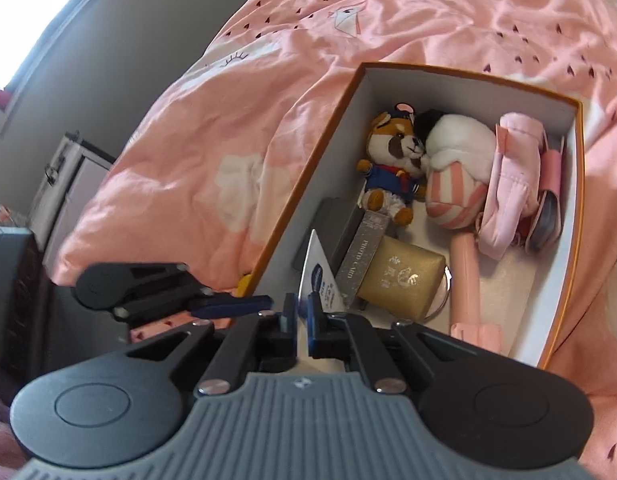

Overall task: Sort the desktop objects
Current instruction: 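Lower the tube and fan into the shoebox and open both tools, then withdraw both tools from the shoebox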

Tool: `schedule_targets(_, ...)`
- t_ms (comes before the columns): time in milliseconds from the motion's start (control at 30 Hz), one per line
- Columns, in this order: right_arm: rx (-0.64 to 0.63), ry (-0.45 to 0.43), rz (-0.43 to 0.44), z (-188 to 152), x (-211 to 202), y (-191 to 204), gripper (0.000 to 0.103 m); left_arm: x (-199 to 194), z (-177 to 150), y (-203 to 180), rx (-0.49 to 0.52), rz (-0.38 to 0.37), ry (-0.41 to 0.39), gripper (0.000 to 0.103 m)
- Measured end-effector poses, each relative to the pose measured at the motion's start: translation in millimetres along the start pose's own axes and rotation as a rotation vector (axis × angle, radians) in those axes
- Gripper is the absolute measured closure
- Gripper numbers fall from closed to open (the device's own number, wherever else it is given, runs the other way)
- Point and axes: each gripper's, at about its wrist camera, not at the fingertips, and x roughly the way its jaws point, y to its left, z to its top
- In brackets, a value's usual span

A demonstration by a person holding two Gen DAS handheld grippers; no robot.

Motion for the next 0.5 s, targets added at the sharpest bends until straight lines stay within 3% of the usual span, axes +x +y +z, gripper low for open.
schedule_targets(133,-0.016,0.012,0.017,-1.2,11.6,2.2,0.1,-19.3,-2.3,11.5,-0.048,0.011,-0.018,0.054)
schedule_targets(300,-0.183,-0.076,-0.041,-9.7,17.2,26.1,0.1,-37.3,-8.9,26.2,-0.117,0.047,-0.051,0.054)
schedule_targets(500,-0.265,-0.11,-0.065,-34.5,34.1,32.1,0.1,-33.8,-24.1,38.3,-0.191,0.085,-0.05,0.054)
